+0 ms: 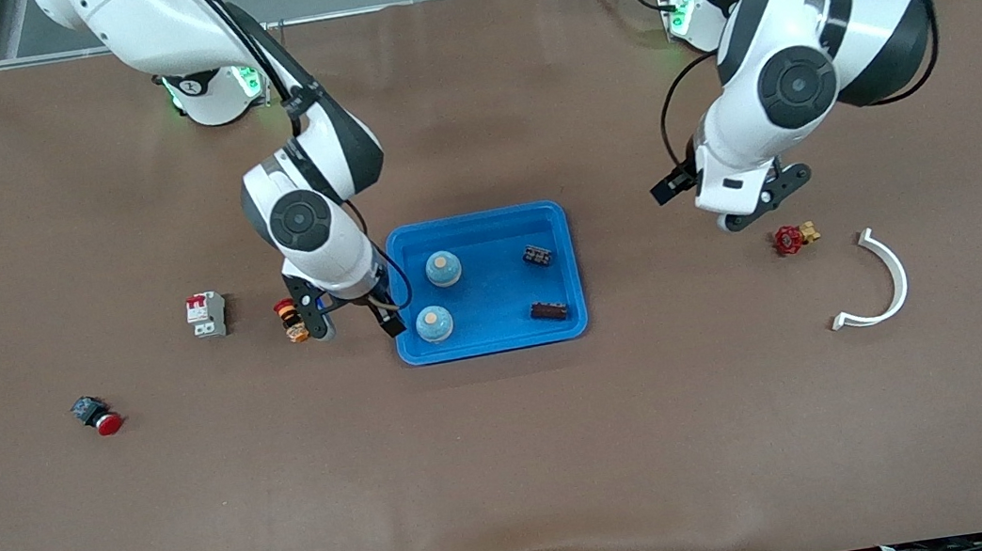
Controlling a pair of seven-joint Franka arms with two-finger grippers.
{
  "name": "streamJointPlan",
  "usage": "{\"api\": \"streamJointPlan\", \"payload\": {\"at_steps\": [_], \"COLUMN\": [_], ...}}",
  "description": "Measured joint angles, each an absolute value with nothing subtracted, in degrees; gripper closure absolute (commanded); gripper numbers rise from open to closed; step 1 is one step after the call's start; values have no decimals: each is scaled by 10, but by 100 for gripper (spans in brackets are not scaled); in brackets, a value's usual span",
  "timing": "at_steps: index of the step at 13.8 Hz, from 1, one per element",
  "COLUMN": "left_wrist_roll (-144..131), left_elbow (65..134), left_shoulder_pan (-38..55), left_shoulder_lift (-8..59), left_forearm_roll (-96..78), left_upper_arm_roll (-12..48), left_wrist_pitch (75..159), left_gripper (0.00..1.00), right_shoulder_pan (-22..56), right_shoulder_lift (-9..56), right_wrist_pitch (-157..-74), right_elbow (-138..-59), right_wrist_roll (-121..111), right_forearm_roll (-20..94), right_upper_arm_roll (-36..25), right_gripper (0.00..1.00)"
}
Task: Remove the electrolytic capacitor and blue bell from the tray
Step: 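Grasp a blue bell with the right gripper while the left gripper grasps a capacitor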
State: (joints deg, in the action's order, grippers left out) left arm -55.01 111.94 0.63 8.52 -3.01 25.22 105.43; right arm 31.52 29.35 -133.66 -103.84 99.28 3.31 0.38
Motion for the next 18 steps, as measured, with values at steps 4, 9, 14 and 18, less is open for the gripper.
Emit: {"api": "streamJointPlan", "payload": {"at_steps": [4,9,14,18], "left_wrist_roll": [-652,-756,-876,-971], "left_elbow": [1120,1120,1119,1114], "left_shoulder_pan": [34,74,113,140], "left_shoulder_lift": [142,200,252,294], "left_forearm_roll": [-30,-30,-6,36], "left_upper_arm_roll": [260,261,261,261], "left_wrist_pitch": [1124,1209,1299,1357], "left_gripper": [8,28,33,39], "right_shoulder_pan": [321,322,333,345], "right_shoulder_lift": [354,395,419,433], "right_wrist_pitch": [-1340,-1340,-1343,-1343], "right_elbow": [-975,-930,-919,-918], "right_wrist_roll": [1032,1034,1034,1035], "right_forearm_roll": [33,33,33,33], "right_upper_arm_roll": [4,3,3,3], "right_gripper": [0,0,0,31]}}
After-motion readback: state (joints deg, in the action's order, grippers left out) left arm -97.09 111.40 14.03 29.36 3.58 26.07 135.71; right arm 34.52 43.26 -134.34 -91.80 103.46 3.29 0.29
